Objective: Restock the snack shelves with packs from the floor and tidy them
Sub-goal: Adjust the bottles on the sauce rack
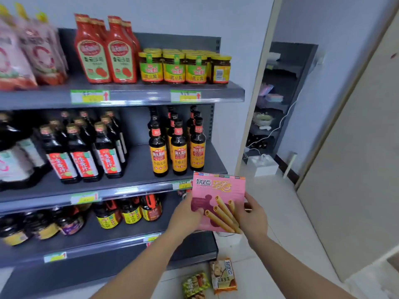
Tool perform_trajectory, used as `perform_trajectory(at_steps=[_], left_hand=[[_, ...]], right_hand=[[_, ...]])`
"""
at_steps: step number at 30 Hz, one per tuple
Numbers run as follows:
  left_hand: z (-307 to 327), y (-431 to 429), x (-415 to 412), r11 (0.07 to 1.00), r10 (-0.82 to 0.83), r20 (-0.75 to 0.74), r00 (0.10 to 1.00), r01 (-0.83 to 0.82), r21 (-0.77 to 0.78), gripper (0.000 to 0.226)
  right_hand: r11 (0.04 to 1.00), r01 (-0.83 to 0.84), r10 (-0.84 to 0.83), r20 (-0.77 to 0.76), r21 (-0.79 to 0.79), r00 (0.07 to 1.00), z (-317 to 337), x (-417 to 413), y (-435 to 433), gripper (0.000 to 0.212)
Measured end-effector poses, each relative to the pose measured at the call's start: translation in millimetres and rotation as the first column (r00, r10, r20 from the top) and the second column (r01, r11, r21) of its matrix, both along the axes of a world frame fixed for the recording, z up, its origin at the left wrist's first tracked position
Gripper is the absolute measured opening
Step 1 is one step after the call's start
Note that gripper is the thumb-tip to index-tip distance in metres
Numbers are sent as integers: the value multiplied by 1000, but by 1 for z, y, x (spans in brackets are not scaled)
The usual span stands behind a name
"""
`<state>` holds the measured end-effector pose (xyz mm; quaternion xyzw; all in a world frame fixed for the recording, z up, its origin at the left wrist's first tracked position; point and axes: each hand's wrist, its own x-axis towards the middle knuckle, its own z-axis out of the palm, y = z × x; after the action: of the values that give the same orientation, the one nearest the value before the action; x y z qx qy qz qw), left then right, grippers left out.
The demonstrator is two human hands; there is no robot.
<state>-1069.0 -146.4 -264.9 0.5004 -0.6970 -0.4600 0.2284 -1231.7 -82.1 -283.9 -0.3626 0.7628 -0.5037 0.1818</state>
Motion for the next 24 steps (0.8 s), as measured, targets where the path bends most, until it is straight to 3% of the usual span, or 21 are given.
perform_trajectory(at_steps=[6, 11, 18, 24], left_hand=[[31, 11, 90, 977, 202, -55, 978, -205, -61, 38], [47, 30, 195, 901, 408, -91, 908, -417, -118, 41], [79, 93, 378, 650, 706, -168, 688, -724, -230, 48], [112, 176, 530, 421, 842, -214, 495, -851, -312, 48]], right_hand=[[978, -191, 191, -4, -86, 981, 29, 80, -22, 16], [924, -345, 351, 7, -164, 936, 51, 182, -40, 26], [768, -585, 601, -21, -262, 799, 82, 380, -35, 23], [630, -709, 748, 4, -318, 664, 107, 556, 5, 28]])
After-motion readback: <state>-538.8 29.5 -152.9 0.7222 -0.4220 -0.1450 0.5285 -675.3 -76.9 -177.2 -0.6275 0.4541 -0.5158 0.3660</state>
